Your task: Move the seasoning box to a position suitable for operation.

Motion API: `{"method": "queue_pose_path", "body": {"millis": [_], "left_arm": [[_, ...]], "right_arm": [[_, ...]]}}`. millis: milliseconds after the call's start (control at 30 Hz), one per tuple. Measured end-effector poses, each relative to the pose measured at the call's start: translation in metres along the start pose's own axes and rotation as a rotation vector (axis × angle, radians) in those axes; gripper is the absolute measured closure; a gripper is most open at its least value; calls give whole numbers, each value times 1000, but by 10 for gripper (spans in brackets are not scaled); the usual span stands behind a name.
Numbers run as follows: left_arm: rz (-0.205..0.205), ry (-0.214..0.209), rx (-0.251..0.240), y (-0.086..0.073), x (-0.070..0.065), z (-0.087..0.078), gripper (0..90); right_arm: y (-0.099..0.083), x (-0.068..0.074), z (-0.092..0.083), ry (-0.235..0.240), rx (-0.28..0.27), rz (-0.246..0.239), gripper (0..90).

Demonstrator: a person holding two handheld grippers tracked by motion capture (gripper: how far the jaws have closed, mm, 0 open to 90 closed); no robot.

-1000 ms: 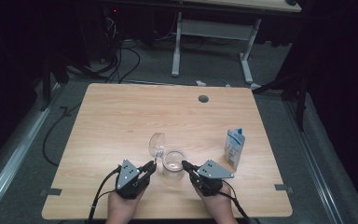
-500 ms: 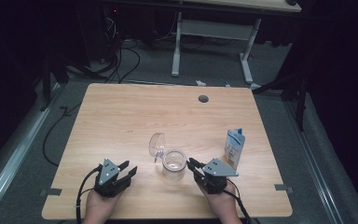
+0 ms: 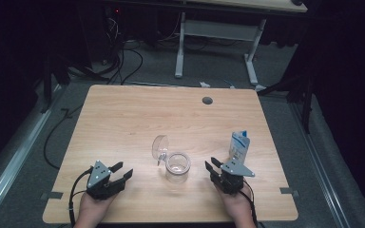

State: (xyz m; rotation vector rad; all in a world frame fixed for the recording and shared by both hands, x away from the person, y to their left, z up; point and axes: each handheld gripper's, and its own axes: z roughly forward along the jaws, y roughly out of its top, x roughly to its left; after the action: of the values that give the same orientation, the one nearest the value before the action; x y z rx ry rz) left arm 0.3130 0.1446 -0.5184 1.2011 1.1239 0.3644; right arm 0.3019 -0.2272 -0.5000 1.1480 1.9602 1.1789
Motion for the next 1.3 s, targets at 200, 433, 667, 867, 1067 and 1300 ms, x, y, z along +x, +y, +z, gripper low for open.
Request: {"method": "queue_pose_path", "body": {"millis": [200,433,667,867,1067,1300], "left_arm": [[2,-4,8,-3,1,1,491],[-7,-23,0,-1,-3,-4,480],[3,-37,-2,-4,-8,-4,483],[14,-23,13,-7,-7,3,483],[31,-26,15,-9,-9,1,483],[35,-20,42,-8,-10,2,491]], "right_arm": [[-14,-9,-13,-54,51,23,620],[-26,-16,-26,-96,68,-3,583],[-38,-24,-48,-129,53,-6,538],[-43,-40,-57,-158,40,39,491],[-37,-51,-56,-176,28,73,448],[-23,-58,-50,-174,26,87,420]]}}
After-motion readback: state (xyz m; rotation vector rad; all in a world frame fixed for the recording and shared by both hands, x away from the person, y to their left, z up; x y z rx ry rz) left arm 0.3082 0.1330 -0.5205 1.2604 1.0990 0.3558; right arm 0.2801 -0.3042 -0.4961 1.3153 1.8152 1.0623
